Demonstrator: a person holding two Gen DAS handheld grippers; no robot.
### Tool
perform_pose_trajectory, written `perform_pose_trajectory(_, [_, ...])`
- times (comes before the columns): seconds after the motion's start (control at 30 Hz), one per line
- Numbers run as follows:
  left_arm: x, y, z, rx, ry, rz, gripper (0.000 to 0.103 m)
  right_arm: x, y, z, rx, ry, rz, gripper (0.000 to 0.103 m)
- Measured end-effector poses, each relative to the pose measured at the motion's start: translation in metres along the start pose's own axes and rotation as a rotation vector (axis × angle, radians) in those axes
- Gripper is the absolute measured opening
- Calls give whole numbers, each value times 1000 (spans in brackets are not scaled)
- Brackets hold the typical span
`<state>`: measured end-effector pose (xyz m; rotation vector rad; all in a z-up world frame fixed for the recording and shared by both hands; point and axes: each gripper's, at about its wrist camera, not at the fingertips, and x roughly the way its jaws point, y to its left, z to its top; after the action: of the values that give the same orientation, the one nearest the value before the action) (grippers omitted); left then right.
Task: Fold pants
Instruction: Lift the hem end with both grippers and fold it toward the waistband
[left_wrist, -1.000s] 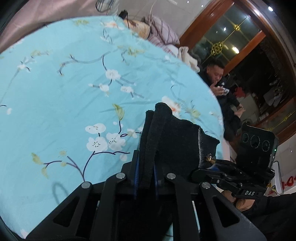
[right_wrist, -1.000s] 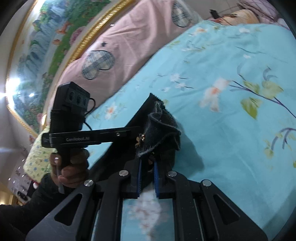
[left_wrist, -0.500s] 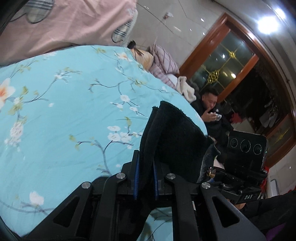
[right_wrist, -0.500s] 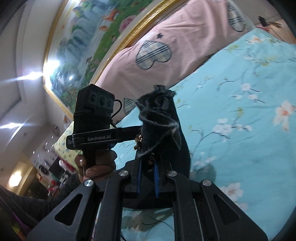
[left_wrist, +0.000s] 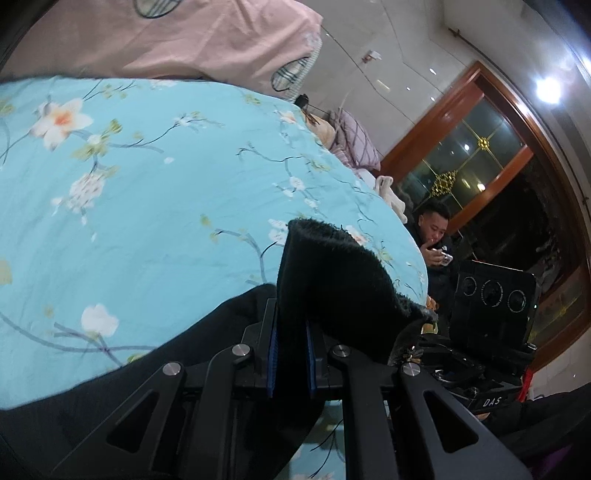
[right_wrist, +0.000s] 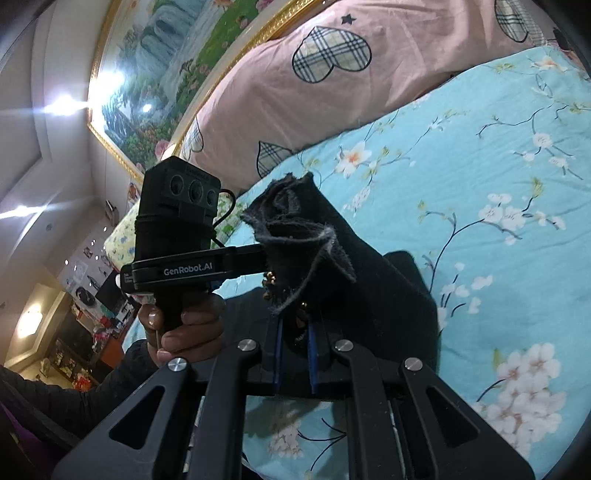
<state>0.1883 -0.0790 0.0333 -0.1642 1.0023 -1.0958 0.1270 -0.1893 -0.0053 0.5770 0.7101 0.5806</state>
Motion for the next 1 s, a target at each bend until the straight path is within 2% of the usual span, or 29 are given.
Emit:
perform_pose_trajectory(0.47, [-16, 52, -44, -119, 0, 78, 8, 52, 10, -16, -88, 166, -41, 12])
perform_pose_trajectory(0.67, [-19, 59, -54, -154, 4, 89, 8, 60, 16, -19, -140, 209, -82, 12])
perform_pose_trajectory(0.83, [-24, 58, -59, -169, 0, 126, 8, 64, 14, -19, -133, 238, -89, 13])
perform_pose_trajectory(0.9, [-30, 58, -64, -173, -8, 148, 9, 65, 14, -18, -129, 243, -93, 13])
perform_pose_trajectory(1.0, [-39, 59, -70, -184, -19, 185, 16, 66, 15, -18, -128, 250, -97, 17])
